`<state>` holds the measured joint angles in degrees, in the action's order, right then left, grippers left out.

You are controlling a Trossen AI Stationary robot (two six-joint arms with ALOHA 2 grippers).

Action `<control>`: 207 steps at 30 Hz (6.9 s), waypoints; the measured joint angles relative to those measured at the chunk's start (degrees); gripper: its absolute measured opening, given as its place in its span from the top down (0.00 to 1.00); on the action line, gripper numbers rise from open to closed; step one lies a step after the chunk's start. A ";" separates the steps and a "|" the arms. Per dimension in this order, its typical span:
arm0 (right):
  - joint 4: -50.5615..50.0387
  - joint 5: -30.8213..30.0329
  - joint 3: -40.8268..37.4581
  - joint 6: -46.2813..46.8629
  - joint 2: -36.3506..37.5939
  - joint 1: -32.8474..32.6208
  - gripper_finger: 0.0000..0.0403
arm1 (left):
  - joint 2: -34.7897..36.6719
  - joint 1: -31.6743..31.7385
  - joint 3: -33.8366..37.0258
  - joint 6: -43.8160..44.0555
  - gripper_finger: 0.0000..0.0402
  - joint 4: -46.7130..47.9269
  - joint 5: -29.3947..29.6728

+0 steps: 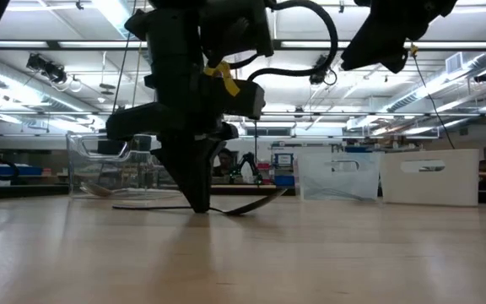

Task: Sort silverware by color (type)
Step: Put the black spoon into the transparent white bin

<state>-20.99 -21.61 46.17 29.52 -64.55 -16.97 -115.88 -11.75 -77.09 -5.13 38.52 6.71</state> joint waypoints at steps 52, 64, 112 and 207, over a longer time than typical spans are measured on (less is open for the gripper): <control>25.71 2.43 -16.61 14.03 0.02 5.93 0.74 | 3.00 -2.54 -0.93 -66.65 0.99 -38.40 26.49; 30.17 6.07 -16.61 13.99 0.02 6.49 0.70 | 3.03 -1.57 -0.93 -81.02 0.99 -44.39 19.54; 28.55 7.85 -16.68 4.76 1.43 11.81 0.97 | 3.07 0.40 -0.97 -63.30 0.63 -49.44 21.21; 13.88 16.48 5.42 -12.92 -16.44 48.02 0.96 | 60.41 1.11 53.32 2.97 0.65 -51.05 15.32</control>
<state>-7.12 -5.13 51.59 16.60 -80.99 31.05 -55.47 -10.65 -23.77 -2.16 -12.53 22.04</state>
